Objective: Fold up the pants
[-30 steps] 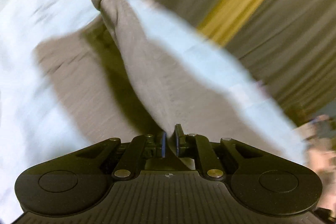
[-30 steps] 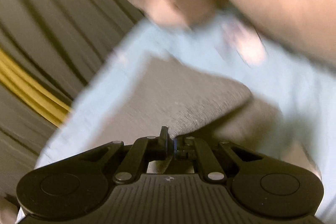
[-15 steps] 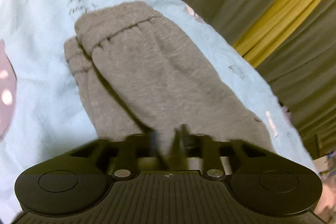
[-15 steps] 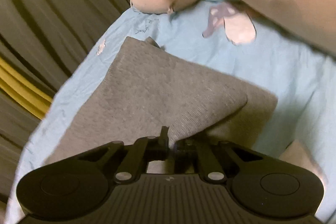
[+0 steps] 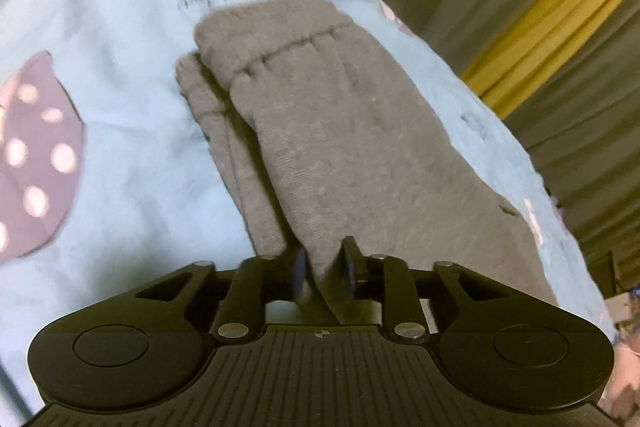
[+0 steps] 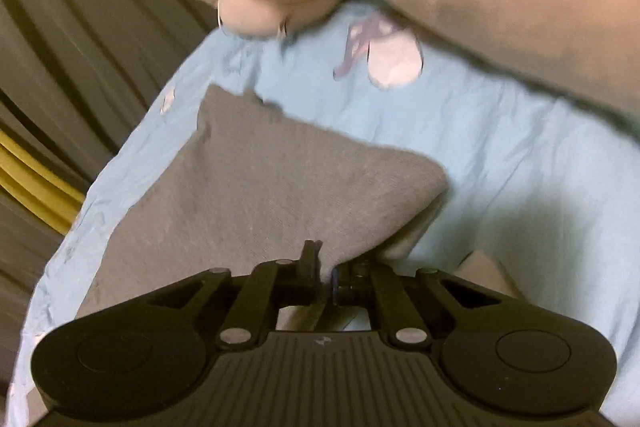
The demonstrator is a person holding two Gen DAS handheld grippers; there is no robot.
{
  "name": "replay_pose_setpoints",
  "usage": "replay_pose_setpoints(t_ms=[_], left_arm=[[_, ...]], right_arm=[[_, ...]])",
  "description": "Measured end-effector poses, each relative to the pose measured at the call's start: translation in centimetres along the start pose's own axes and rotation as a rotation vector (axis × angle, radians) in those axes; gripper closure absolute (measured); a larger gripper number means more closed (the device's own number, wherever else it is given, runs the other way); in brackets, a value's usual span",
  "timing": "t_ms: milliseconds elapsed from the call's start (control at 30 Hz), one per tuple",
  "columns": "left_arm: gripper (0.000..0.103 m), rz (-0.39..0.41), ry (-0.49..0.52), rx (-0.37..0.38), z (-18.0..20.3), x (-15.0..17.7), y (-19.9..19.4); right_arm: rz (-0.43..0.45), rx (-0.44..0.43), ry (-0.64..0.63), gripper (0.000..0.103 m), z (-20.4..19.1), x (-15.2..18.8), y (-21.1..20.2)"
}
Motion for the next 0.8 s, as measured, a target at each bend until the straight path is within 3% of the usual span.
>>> replay_pose_setpoints(t_ms=[67,133,200,233,300,367,433,500,567,633,700,767,800], left_arm=[[0.046,0.05,0.017,-0.071,0.3,0.0,-1.4],[0.038,0.13,0.038,-0.217,0.8,0.0,-3.3],[0.029,0.222,0.093,-0.411,1.9,-0.1,-5.2],[0.024,0.291,0.117,-0.469,2.7,-0.2,-6.3],[0.02,0.405,0.186,-0.404,4.9,-0.2,-8.0],[0.009,0.435,0.258,-0.313,7.7,-0.1,-8.6],[0.009,0.433,0.33,-0.191,10.9,0.1,-7.8],[0.012,0.409,0.407,-0.104,14.1,0.9,-6.2],[0.02,0.322,0.506,-0.022,17.9,2.0,-3.7],[0.033,0.222,0.585,0.017,21.1,3.1,-1.0],[0.041,0.157,0.638,0.007,23.7,3.9,1.8],[0.066,0.102,0.684,-0.006,25.9,4.5,4.4],[0.066,0.074,0.715,-0.008,26.9,4.7,5.8]], right_arm=[[-0.016,0.031,-0.037,0.092,-0.4,-0.1,0.2],[-0.008,0.113,-0.055,0.085,-0.4,-0.2,-0.1],[0.065,0.229,-0.099,0.079,-0.9,-0.5,-1.4],[0.103,0.289,-0.136,0.078,-1.4,-0.4,-2.0],[0.202,0.343,-0.232,0.078,-3.2,-0.4,-3.3],[0.253,0.3,-0.303,0.077,-5.1,-0.2,-3.9],[0.241,0.205,-0.358,0.06,-7.4,0.2,-3.5],[0.172,0.075,-0.372,0.052,-9.1,1.1,-1.6],[0.099,-0.015,-0.378,0.052,-10.0,2.5,0.3],[-0.01,-0.04,-0.386,0.052,-10.4,3.8,2.6],[-0.094,-0.031,-0.38,0.046,-10.4,3.9,4.2],[-0.136,-0.02,-0.335,0.04,-9.5,3.5,5.2],[-0.136,-0.024,-0.321,0.039,-9.3,3.4,5.1]])
Point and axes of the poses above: each gripper's, at about its wrist camera, not at the fingertips, and y roughly the way its jaws point, z to its right, x to its underside, the point moved 2 cm from there along y, roughly the way its jaws point, and after that the axes turned 12 degrees about -x, right-handed, at the moved point
